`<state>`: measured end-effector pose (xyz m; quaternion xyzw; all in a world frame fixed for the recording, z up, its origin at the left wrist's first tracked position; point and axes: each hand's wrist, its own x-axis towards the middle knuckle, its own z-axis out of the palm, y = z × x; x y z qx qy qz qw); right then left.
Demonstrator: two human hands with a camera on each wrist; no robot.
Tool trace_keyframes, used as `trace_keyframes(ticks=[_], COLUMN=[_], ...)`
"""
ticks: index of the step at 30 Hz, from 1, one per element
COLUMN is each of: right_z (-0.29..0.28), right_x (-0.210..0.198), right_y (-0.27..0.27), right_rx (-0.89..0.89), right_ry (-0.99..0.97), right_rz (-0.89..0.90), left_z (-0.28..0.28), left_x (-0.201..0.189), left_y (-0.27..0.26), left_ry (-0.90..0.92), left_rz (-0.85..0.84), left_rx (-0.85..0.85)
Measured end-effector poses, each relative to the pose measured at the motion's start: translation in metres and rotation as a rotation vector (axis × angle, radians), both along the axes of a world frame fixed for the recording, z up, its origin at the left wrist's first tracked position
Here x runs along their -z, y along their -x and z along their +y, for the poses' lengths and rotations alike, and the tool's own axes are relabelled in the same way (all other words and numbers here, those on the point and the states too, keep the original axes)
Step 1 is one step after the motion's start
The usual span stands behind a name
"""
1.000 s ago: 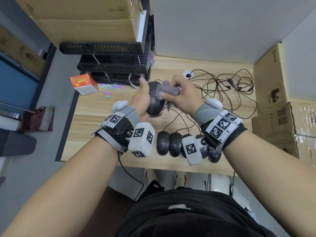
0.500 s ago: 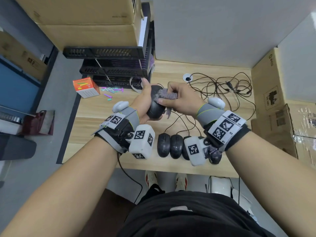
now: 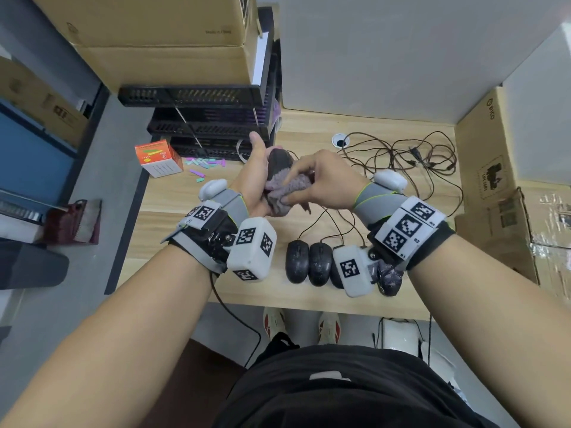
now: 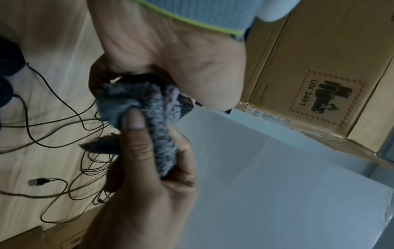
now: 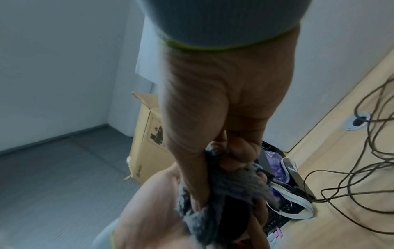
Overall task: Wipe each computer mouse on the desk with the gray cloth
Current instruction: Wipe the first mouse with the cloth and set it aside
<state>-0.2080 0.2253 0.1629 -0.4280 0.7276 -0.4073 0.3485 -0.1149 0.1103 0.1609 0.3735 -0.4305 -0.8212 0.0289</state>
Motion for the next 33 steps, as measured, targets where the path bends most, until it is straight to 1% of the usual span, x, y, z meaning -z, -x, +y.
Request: trace_keyframes(ticks=[1,3,4,5,7,9,11,13,14,16,19,20,22,23,24,25,27,28,29,30,33], right_z=[-0.002,-0.008,-0.010,-0.012,-0.013,-0.009,-0.004,0.001,0.004,0.010,0.012,0.012,0.012,0.012,0.013,0.013,0.013,0.012,0.011,0.010,0.009], right_x=[0.000,0.001,0.002,0.003,0.002,0.001,0.002,0.003,0.004,0.005,0.013,0.015,0.012,0.008,0.004,-0.001,-0.005,-0.004,0.000,0.002,0.013], right_y=[0.003,0.008,0.009,0.009,0.003,-0.001,-0.001,0.004,0.008,0.017,0.024,0.023,0.022,0.021,0.018,0.015,0.007,0.005,0.005,0.007,0.022], right_rx=[0.086,0.292,0.365,0.389,0.313,0.159,-0.022,-0.142,-0.155,-0.076,0.222,0.284,0.353,0.367,0.343,0.281,0.138,0.091,0.093,0.148,0.482], right_ry=[0.015,0.050,0.060,0.069,0.101,0.107,0.019,-0.096,-0.130,-0.133,-0.067,-0.021,0.068,0.106,0.145,0.178,0.138,0.098,0.058,0.048,0.039], right_rz=[-0.005,0.077,0.130,0.157,0.139,0.105,0.105,0.101,0.107,0.122,0.149,0.122,0.055,0.034,0.009,-0.010,0.071,0.102,0.093,0.057,0.055], left_z=[0.001,0.002,0.003,0.004,0.005,0.004,0.000,-0.003,-0.001,0.000,-0.004,-0.005,-0.006,-0.007,-0.006,-0.004,0.000,0.002,0.003,0.004,0.006], left_x=[0.001,0.003,0.004,0.005,0.003,0.003,0.002,0.005,0.004,0.003,0.007,0.008,0.007,0.008,0.006,0.006,0.004,0.005,0.006,0.005,0.006], left_y=[-0.001,-0.001,0.000,0.001,0.002,0.001,-0.001,0.000,0.000,0.001,0.001,0.001,0.002,0.002,0.002,0.003,0.004,0.004,0.005,0.004,0.001], left_ry=[-0.019,-0.051,-0.067,-0.081,-0.111,-0.149,-0.114,-0.066,-0.062,-0.068,-0.113,-0.119,-0.105,-0.104,-0.111,-0.111,-0.115,-0.081,-0.028,0.010,0.045], left_rz=[-0.003,-0.039,-0.064,-0.082,-0.085,-0.068,-0.072,-0.066,-0.064,-0.087,-0.136,-0.141,-0.134,-0.132,-0.122,-0.109,-0.066,-0.061,-0.061,-0.061,-0.084], left_rx=[0.016,0.118,0.165,0.197,0.192,0.090,-0.055,-0.085,-0.071,-0.052,-0.019,-0.024,-0.048,-0.042,-0.037,-0.035,-0.048,-0.043,-0.024,0.006,0.115])
